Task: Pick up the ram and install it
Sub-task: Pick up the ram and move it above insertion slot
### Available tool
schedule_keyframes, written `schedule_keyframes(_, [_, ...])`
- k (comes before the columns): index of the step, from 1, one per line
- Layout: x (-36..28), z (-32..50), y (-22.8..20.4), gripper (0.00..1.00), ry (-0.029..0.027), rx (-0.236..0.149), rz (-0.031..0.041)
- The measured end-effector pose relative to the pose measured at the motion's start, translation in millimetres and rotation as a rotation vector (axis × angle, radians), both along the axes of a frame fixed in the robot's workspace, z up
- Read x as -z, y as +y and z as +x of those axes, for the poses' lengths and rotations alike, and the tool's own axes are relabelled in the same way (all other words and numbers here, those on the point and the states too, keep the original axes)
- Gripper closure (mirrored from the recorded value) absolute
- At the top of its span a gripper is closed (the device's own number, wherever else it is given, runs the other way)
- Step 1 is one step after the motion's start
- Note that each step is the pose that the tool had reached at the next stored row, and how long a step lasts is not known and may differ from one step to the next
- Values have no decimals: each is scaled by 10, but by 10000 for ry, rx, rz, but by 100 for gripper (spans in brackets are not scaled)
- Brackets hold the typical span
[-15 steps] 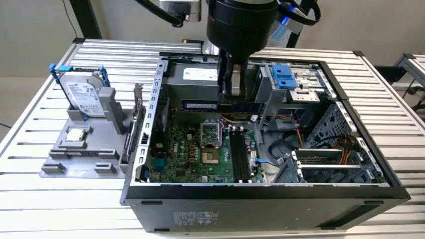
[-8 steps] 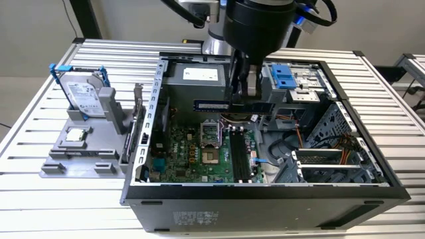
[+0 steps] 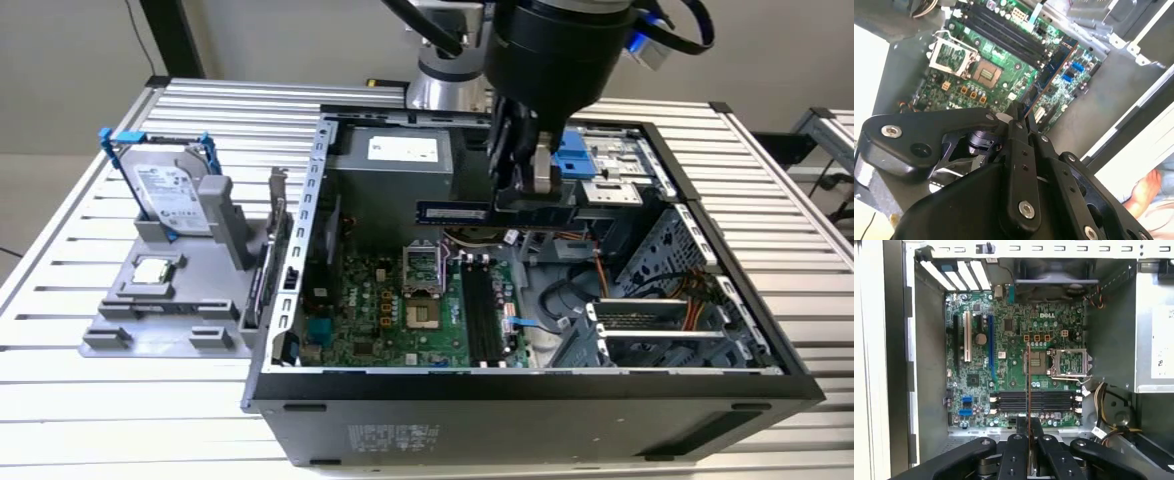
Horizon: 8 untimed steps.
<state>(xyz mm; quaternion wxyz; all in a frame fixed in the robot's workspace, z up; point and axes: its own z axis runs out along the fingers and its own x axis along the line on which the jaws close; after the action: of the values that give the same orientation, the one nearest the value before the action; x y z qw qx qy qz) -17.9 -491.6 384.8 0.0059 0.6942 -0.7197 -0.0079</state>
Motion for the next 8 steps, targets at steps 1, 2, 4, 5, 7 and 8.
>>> schedule_keyframes(1, [0,24,0,100,0,-1,1])
schedule_keyframes(2, [0,47,0,100,0,-1,1])
schedule_keyframes(4, [0,88,0,100,0,0,1])
schedule_keyframes(5, [0,109,0,100,0,0,1])
schedule_keyframes(7, [0,150,0,100,0,0,1])
schedule_keyframes(8, [0,164,0,100,1,0,1])
